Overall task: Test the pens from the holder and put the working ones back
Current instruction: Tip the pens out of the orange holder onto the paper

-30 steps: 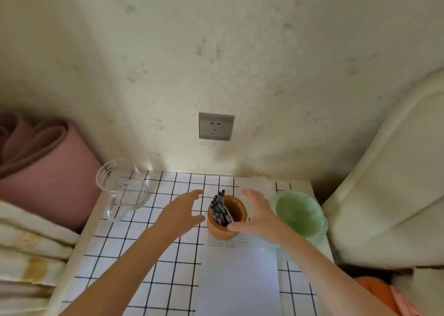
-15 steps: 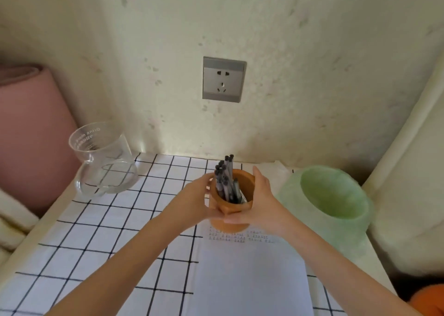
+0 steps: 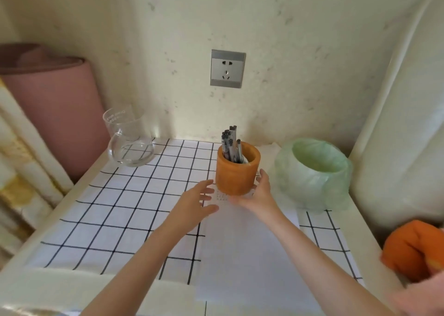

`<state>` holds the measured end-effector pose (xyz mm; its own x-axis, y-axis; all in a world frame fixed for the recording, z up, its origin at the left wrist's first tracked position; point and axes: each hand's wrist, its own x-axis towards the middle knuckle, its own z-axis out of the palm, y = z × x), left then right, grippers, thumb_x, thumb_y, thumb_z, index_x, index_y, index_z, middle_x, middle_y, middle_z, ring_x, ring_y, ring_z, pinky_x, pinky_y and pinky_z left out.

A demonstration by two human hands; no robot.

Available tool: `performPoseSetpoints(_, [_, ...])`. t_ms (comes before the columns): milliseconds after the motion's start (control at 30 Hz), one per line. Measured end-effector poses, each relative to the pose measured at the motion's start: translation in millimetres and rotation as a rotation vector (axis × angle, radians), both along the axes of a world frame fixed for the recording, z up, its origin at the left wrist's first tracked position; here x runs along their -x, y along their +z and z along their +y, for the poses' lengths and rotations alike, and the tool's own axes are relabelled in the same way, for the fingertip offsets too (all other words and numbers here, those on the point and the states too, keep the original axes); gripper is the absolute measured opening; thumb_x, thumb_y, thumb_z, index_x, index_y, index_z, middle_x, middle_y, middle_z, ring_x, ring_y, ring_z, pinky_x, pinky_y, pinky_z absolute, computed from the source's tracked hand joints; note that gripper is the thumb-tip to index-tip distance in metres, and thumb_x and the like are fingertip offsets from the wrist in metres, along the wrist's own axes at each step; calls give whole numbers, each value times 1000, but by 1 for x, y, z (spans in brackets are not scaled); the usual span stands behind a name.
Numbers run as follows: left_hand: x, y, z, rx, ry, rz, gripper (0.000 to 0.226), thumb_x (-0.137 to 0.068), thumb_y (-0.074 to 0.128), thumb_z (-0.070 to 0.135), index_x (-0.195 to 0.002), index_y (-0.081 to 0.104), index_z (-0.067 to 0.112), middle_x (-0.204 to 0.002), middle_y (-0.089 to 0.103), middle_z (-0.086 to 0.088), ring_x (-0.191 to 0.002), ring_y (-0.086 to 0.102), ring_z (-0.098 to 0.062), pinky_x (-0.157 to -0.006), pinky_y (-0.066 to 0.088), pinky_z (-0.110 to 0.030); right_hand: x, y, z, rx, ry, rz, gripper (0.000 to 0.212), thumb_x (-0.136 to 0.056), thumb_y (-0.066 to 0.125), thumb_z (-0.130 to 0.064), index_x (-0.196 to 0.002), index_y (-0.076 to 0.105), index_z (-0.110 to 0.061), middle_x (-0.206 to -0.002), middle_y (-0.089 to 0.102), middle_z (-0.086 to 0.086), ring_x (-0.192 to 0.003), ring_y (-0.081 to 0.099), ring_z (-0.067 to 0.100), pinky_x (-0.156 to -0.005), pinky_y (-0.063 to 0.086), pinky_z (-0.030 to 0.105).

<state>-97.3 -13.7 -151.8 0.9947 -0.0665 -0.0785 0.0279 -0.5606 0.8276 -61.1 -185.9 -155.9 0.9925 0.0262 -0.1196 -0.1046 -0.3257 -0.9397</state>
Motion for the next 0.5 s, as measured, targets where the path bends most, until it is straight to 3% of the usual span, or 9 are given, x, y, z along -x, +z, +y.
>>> performPoseSetpoints(167, [27, -13, 7, 5, 3, -44, 60, -81, 69, 17, -135, 42, 24, -116, 57, 12, -103, 54, 0, -80, 41, -6, 7, -4, -5, -47, 9, -46, 99, -67, 84, -4, -143, 21, -11, -123, 38, -6, -110, 45, 10, -83, 41, 19])
performPoseSetpoints(267, [36, -20, 7, 12, 23, -94, 60, -81, 69, 16, -134, 42, 26, -115, 57, 16, -102, 53, 6, -81, 39, -4, 6, -7, -7, -45, 12, -80, 88, -67, 82, -2, -135, 28, -16, -112, 41, -12, -95, 46, 0, -68, 43, 6])
performPoseSetpoints(400, [34, -19, 6, -25, 25, -160, 60, -82, 68, 20, -135, 41, 31, -117, 56, 19, -109, 51, 2, -93, 40, -15, -3, -16, -8, -2, -18, -63, 110, -64, 87, -18, -147, 15, -11, -145, 29, 3, -119, 41, 12, -89, 37, 22])
performPoseSetpoints(500, [29, -13, 5, -45, -9, -228, 60, -83, 67, 25, -134, 38, 36, -119, 55, 22, -111, 49, 4, -97, 40, -18, -11, -21, -8, 5, -43, -76, 122, -62, 88, -27, -150, 4, -15, -154, 19, 4, -137, 31, 20, -102, 33, 31])
